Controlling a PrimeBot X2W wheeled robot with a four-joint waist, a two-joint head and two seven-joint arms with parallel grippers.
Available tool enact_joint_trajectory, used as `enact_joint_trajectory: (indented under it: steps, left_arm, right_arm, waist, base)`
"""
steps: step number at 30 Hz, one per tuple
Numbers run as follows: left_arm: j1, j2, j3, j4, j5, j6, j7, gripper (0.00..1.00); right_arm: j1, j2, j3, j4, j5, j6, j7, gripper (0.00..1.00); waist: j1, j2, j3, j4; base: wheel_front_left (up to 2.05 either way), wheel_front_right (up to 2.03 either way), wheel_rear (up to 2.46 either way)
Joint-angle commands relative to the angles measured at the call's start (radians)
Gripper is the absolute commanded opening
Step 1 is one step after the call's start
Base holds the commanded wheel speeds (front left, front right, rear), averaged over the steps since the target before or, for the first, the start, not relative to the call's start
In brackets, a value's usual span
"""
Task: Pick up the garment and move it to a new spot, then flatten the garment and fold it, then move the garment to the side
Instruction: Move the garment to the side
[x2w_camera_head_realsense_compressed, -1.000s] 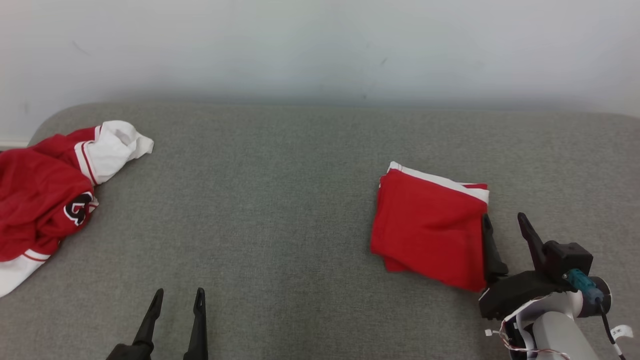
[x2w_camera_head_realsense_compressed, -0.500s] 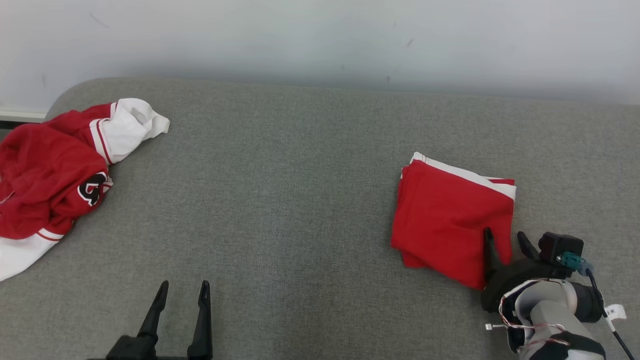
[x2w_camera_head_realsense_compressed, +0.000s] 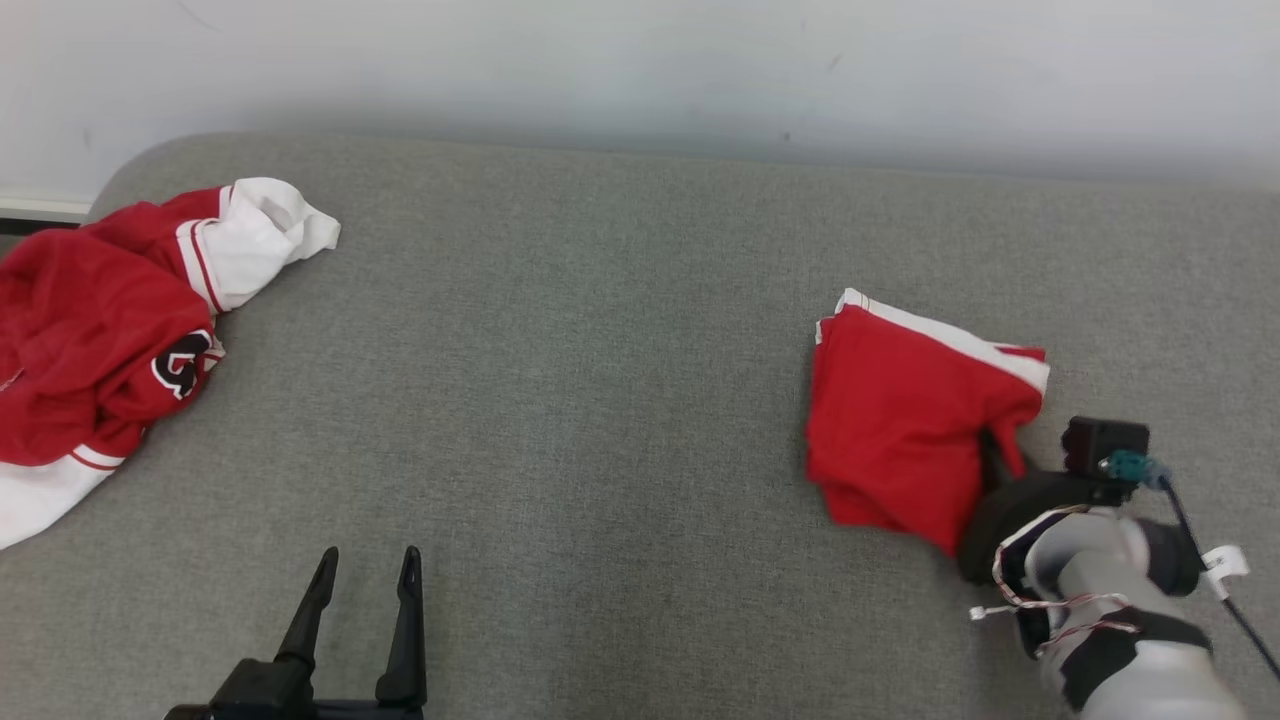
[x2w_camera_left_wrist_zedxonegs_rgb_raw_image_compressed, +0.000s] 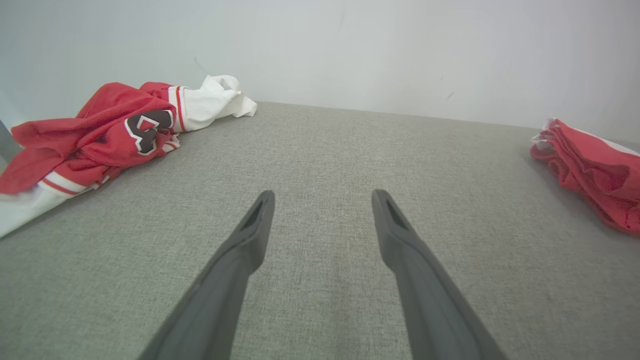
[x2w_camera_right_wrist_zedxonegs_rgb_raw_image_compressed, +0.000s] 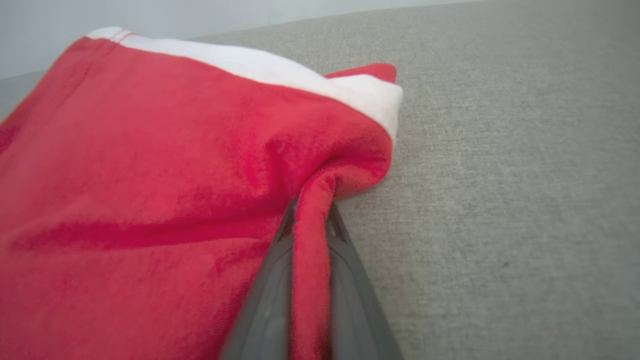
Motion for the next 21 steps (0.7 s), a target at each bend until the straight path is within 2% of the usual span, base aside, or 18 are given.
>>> enact_joint_trajectory:
  steps: [1, 5, 16, 21]
  left_arm:
    - [0.001, -0.001, 0.004, -0.004, -0.003, 0.002, -0.003, 1.00]
    - [-0.029, -0.001, 0.005, -0.022, -0.006, 0.004, -0.003, 1.00]
    - [-0.132, -0.001, -0.045, -0.070, -0.023, 0.007, -0.003, 1.00]
    - [-0.172, 0.000, -0.054, -0.108, -0.006, 0.004, -0.003, 1.00]
  right_arm:
    - [-0.004, -0.026, 0.003, 0.006, 0.000, -0.003, -0.003, 0.00]
    - [-0.064, -0.087, 0.051, -0.009, -0.012, -0.003, -0.008, 0.00]
    - [-0.265, -0.346, 0.297, -0.053, -0.113, -0.003, 0.060, 0.00]
    - [-0.361, -0.440, 0.393, -0.073, -0.111, -0.003, 0.106, 0.00]
  waist:
    - [-0.0001, 0.0000, 0.009, -0.007]
    - [-0.0001, 0.0000, 0.057, -0.025]
    - [-0.0001, 0.0000, 0.228, -0.069]
    - [-0.0001, 0.0000, 0.274, -0.083]
  base:
    - [0.00, 0.00, 0.00]
    - [0.00, 0.00, 0.00]
    - [0.00, 0.00, 0.00]
    - [0.00, 0.00, 0.00]
